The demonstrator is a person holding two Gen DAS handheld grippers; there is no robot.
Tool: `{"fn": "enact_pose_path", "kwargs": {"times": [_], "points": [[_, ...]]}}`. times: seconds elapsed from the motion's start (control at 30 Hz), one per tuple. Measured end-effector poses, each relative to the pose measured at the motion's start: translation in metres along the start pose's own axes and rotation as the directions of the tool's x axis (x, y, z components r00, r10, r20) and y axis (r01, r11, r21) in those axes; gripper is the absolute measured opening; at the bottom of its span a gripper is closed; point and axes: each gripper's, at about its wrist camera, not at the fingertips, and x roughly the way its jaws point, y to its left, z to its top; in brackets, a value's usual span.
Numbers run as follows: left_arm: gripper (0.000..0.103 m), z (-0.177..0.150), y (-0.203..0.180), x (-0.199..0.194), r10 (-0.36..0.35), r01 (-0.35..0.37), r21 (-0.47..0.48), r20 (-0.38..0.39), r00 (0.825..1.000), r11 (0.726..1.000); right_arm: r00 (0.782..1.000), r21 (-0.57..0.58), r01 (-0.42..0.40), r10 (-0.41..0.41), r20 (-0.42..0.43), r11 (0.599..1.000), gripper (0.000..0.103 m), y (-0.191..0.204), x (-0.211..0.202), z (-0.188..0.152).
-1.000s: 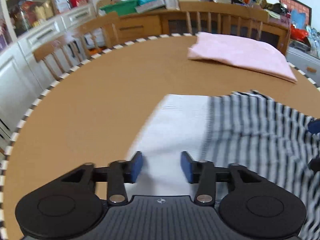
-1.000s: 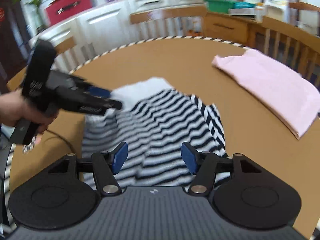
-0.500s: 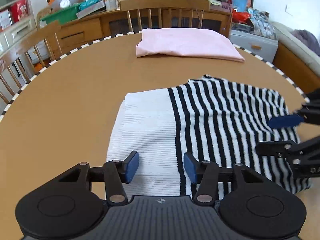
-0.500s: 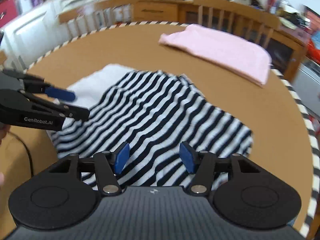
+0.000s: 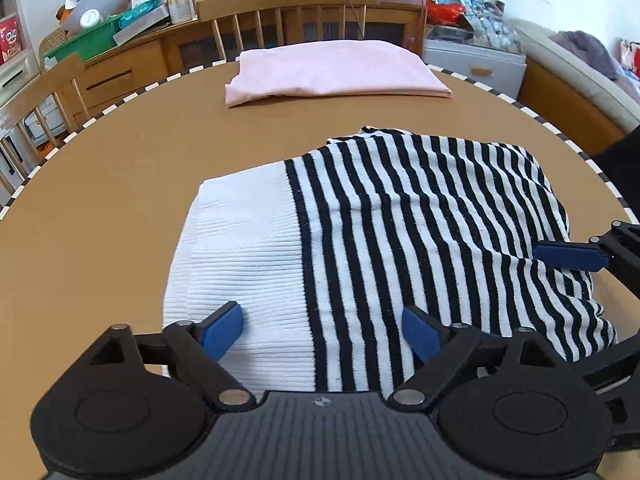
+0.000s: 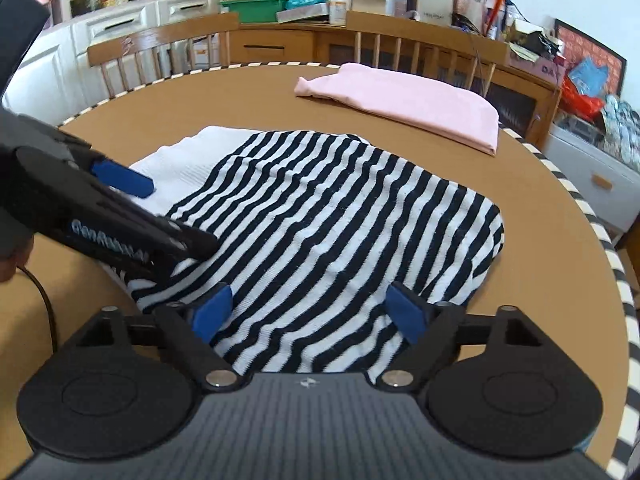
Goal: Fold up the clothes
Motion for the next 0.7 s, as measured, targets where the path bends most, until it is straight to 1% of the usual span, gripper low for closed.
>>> {"fn": "enact_pose_path", "kwargs": {"times": [0.13, 0.23, 0.33, 0.43, 0.53, 0.6, 0.67, 0.7], "points": [[0.098, 0.001, 0.000, 0.003, -0.003, 0.003, -0.016, -0.005, 1.000, 1.000, 0.999, 0.022, -0.036, 0.036, -0.004, 0.999, 0.091, -0.006, 0.001, 0.004], [0.100, 0.003, 0.003, 0.005, -0.016, 0.016, -0.031, -0.016, 1.000, 0.999, 0.997, 0.055, -0.066, 0.067, -0.030, 0.996, 0.091, -0.009, -0.009, 0.006], [0.102, 0.004, 0.002, 0.007, -0.014, 0.013, -0.008, -0.028, 1.000, 1.000, 0.993, 0.062, -0.098, 0.101, -0.054, 0.993, 0.091, -0.013, -0.018, 0.006], [0.102, 0.004, 0.002, 0.008, -0.019, 0.019, 0.006, -0.032, 0.999, 1.000, 0.992, 0.074, -0.111, 0.115, -0.054, 0.991, 0.091, -0.021, -0.027, 0.004], [0.103, 0.003, 0.003, 0.007, -0.033, 0.034, 0.029, -0.033, 0.999, 0.999, 0.993, 0.127, -0.083, 0.093, -0.071, 0.988, 0.091, -0.027, -0.030, 0.004], [0.103, 0.001, 0.006, 0.005, -0.055, 0.056, 0.050, -0.026, 0.998, 0.997, 0.996, 0.164, -0.042, 0.054, -0.065, 0.986, 0.088, -0.028, -0.035, 0.004], [0.103, -0.002, 0.009, 0.004, -0.078, 0.080, 0.073, -0.022, 0.997, 0.994, 0.999, 0.204, 0.007, 0.004, -0.054, 0.979, 0.084, -0.028, -0.041, 0.004], [0.103, -0.003, 0.010, 0.003, -0.088, 0.089, 0.085, -0.022, 0.996, 0.992, 0.999, 0.227, 0.038, -0.028, -0.046, 0.973, 0.076, -0.028, -0.044, 0.005]]}}
